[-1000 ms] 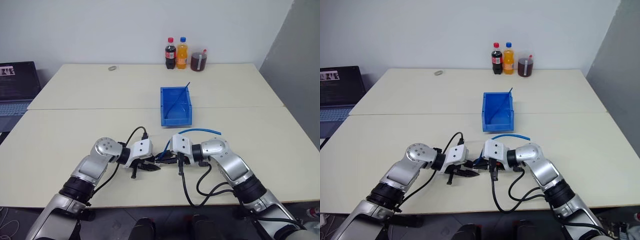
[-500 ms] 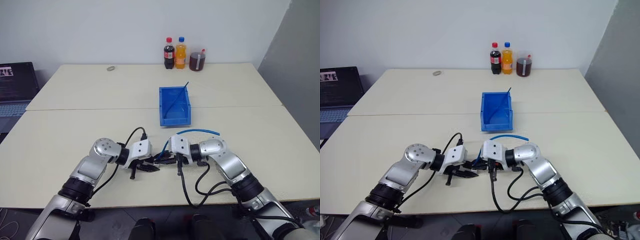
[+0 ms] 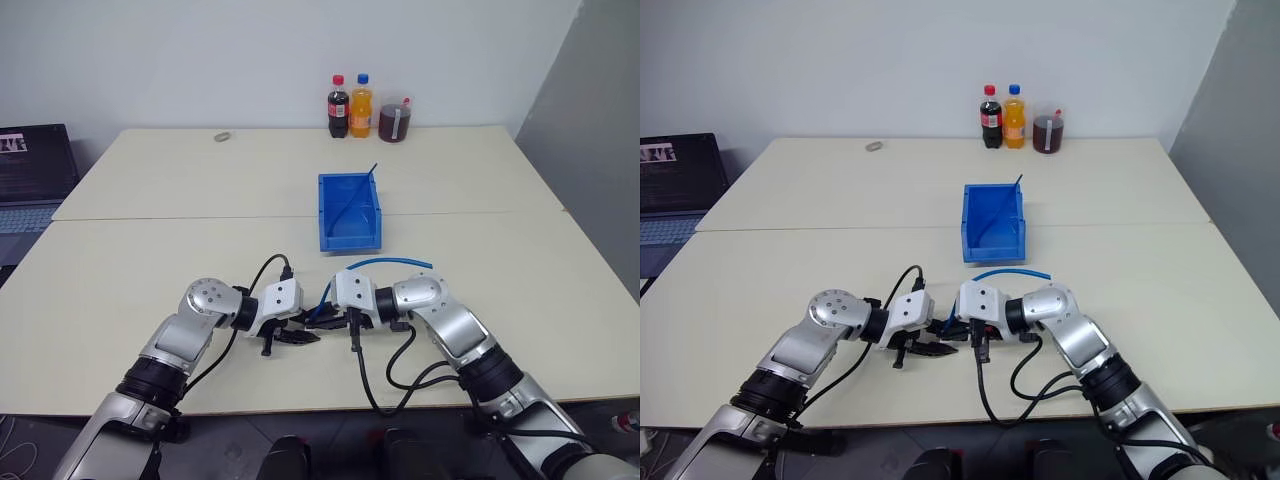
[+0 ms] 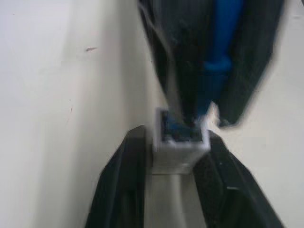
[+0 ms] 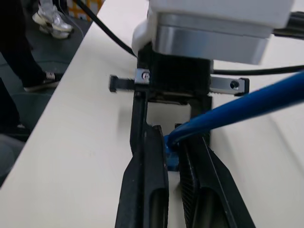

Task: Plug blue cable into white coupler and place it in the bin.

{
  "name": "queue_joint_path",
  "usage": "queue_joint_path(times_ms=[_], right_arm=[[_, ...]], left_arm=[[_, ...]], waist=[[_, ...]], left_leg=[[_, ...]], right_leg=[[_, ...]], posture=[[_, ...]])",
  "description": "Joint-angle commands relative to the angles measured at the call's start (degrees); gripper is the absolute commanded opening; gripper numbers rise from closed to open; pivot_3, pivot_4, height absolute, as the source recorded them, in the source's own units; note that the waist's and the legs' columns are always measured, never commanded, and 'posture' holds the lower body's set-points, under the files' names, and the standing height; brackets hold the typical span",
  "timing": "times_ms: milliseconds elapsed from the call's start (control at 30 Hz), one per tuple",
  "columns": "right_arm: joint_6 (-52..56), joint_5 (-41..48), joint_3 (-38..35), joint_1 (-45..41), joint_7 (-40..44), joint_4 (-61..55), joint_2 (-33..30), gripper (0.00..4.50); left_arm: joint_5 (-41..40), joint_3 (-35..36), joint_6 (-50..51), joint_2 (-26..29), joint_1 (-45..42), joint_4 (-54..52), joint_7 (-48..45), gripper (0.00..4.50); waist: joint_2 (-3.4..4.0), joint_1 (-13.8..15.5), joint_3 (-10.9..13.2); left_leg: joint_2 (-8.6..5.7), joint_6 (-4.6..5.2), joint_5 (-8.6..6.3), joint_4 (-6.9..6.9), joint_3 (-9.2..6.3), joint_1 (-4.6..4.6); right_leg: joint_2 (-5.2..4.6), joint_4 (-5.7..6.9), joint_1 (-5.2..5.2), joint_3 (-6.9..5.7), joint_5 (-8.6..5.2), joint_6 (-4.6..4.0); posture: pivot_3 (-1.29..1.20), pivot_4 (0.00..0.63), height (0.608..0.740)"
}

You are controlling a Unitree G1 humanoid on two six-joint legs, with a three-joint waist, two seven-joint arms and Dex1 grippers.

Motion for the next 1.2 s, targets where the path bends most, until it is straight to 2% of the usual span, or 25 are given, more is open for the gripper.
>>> queue_joint_path(times_ms=[33,200,233,333,433,600,700,833,900,1000,1133,1200], right_arm=[[3.5,2.71,-0.92,2.16,0.36,-5.6,-1.8,0.04],[9.97,7.56,-7.09,1.4,-3.09,-13.61,-2.97,0.04],[12.35,9.21,-8.99,0.91,-4.22,-15.29,-2.84,0.04],[17.85,13.56,-13.71,-0.04,-6.59,-19.11,-3.12,0.04],[23.65,18.9,-20.11,-2.49,-10.65,-20.29,-2.2,0.04],[25.0,20.51,-26.05,-11.13,-17.48,-10.24,0.01,0.04],[21.5,18.29,-26.28,-18.47,-19.47,2.4,1.27,0.04],[15.02,12.97,-25.09,-29.86,-22.91,24.68,2.6,0.04],[12.49,9.97,-22.94,-34.99,-21.08,35.13,2.29,0.75],[8.48,6.17,-20.55,-40.59,-18.02,45.97,1.26,1.48],[4.9,1.56,-16.79,-45.62,-9.96,52.84,-2.57,2.32],[3.84,0.22,-15.72,-46.59,-6.62,53.94,-4.26,2.87]], left_arm=[[-2.35,4.24,0.18,1.14,1.04,-2.21,2.14,2.54],[-6.29,8.79,4.57,4.55,4.25,-8.66,2.53,3.51],[-8.04,10.48,6.74,4.95,4.92,-10.29,3.12,3.75],[-13.87,15.8,13.56,4.57,5.89,-14.54,6.21,4.34],[-18.9,20.84,20.45,3.72,5.21,-18.28,10.93,4.5],[-17.42,22.78,21.5,1.69,-0.99,-19.03,20.19,4.5],[-16.48,21.75,21.8,0.48,-4.27,-18.41,23.6,4.5],[-14.15,19.96,20.15,-0.51,-5.91,-16.64,26.06,4.5],[-13.3,19.3,19.33,-0.97,-6.47,-16.02,26.71,4.5],[-12.74,18.74,18.72,-1.43,-7.04,-15.56,27.09,4.5],[-12.09,19.03,18.19,-1.51,-7.6,-14.84,28.09,4.5],[-12.11,19.23,18.19,-1.29,-7.46,-14.73,28.05,4.5]], waist=[[-0.1,0.01,0.25],[-0.2,-0.15,0.59],[-0.2,-0.15,0.65],[-0.22,-0.02,0.87],[-0.46,0.0,1.13],[-0.58,0.18,1.73],[-0.57,0.14,1.74],[-0.56,-0.35,1.75],[-0.53,-0.44,1.77],[-0.53,-0.43,1.78],[-0.51,-0.24,1.81],[-0.51,-0.22,1.81]], left_leg=[[0.0,0.0,0.0,0.0,0.0,-0.03],[0.03,0.0,0.0,0.01,-0.04,-0.63],[0.03,-0.01,0.01,0.06,-0.06,-0.95],[0.03,-0.01,0.01,0.06,-0.11,-1.05],[0.01,-0.01,0.01,0.05,-0.12,-1.07],[-0.03,-0.01,0.01,0.09,-0.11,-1.05],[-0.04,-0.02,0.02,0.09,-0.04,-1.03],[-0.04,-0.03,0.02,0.07,0.1,-1.02],[-0.04,-0.03,0.02,0.04,0.14,-1.04],[-0.05,-0.03,0.02,-0.05,0.17,-1.09],[-0.13,-0.07,-0.01,-0.05,0.18,-1.3],[-0.18,-0.08,-0.01,0.03,0.17,-1.57]], right_leg=[[0.0,0.0,-0.04,0.01,0.0,0.0],[0.0,0.03,-0.58,-0.01,0.01,-0.03],[0.01,0.11,-0.91,-0.02,0.08,-0.13],[-0.02,0.1,-0.97,-0.08,0.18,-0.31],[-0.05,0.06,-0.95,-0.11,0.18,-0.31],[-0.08,0.07,-0.92,-0.12,0.23,-0.25],[-0.07,0.07,-0.93,-0.07,0.26,-0.24],[-0.08,0.07,-0.98,0.05,0.29,-0.27],[-0.09,0.06,-1.02,0.06,0.3,-0.29],[-0.1,0.01,-1.08,0.06,0.29,-0.33],[-0.2,-0.01,-1.25,0.08,0.29,-0.34],[-0.26,0.01,-1.48,0.07,0.29,-0.33]], posture=[[0.0,0.15,0.74],[0.0,0.15,0.74],[0.0,0.15,0.74],[0.0,0.15,0.74],[0.0,0.15,0.74],[0.0,0.15,0.74],[0.0,0.15,0.74],[0.0,0.15,0.74],[0.0,0.15,0.74],[0.0,0.15,0.74],[0.0,0.15,0.74],[0.0,0.15,0.74]])
